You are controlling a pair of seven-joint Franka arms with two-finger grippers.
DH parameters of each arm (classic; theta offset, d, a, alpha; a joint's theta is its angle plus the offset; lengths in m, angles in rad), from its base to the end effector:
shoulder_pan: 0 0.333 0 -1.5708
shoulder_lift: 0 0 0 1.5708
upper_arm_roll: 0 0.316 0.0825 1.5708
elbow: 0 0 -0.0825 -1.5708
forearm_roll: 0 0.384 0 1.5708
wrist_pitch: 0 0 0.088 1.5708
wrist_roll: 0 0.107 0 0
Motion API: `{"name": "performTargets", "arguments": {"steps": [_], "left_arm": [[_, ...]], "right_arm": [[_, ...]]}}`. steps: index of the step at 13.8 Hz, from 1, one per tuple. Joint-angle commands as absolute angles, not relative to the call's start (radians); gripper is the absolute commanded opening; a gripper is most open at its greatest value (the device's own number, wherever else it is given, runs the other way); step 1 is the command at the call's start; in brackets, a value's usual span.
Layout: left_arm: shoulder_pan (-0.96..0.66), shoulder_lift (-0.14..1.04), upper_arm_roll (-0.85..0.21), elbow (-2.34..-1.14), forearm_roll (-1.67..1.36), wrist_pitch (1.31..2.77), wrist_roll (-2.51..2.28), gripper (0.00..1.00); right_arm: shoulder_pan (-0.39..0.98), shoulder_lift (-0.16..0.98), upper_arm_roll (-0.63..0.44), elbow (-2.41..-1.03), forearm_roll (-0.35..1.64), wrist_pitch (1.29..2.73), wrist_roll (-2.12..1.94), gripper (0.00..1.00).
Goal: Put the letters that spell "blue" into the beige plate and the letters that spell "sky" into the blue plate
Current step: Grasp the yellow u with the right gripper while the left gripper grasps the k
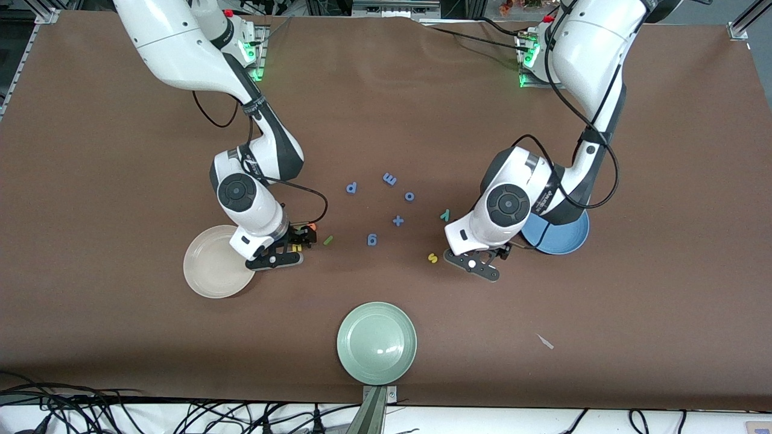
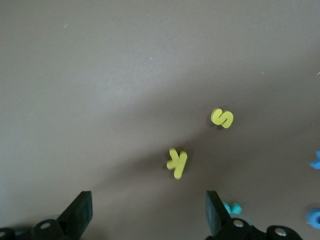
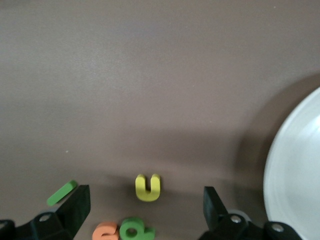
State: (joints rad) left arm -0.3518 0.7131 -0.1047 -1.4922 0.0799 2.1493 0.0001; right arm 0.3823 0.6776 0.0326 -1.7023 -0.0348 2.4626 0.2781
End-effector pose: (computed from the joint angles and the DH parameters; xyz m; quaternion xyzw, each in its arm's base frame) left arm 0.6435 -0.2988 0.2471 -0.9712 0.2369 0.0255 0.0042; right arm 0.6266 0.2735 0.2074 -0.9961 -0.0773 -0.0396 0.0128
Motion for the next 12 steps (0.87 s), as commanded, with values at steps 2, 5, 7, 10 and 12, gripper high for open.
{"name": "performTargets", "arguments": {"steps": [2, 5, 7, 10, 12], "left_arm": [[-0.331, 0.755, -0.104, -1.566, 0.091, 2.318, 0.147, 1.00], [-0.345, 0.776, -0.104, -1.568, 0.087, 2.327, 0.143, 1.00], [-0.338, 0.773, -0.139, -1.588, 0.087, 2.326, 0.143, 1.00], [-0.344, 0.775, -0.143, -1.597, 0.087, 2.329, 0.137, 0.99], [-0.344, 0.778, -0.143, -1.597, 0.094, 2.330, 0.138, 0.88]], "right_arm": [[0.388, 0.715, 0.026, -1.698, -0.063, 2.525, 0.291, 1.00], [0.388, 0.721, 0.026, -1.710, -0.063, 2.540, 0.291, 1.00], [0.388, 0.723, 0.026, -1.738, -0.063, 2.585, 0.290, 1.00], [0.388, 0.716, 0.026, -1.756, -0.063, 2.589, 0.290, 1.00], [0.388, 0.715, 0.025, -1.761, -0.063, 2.589, 0.290, 1.00]]}}
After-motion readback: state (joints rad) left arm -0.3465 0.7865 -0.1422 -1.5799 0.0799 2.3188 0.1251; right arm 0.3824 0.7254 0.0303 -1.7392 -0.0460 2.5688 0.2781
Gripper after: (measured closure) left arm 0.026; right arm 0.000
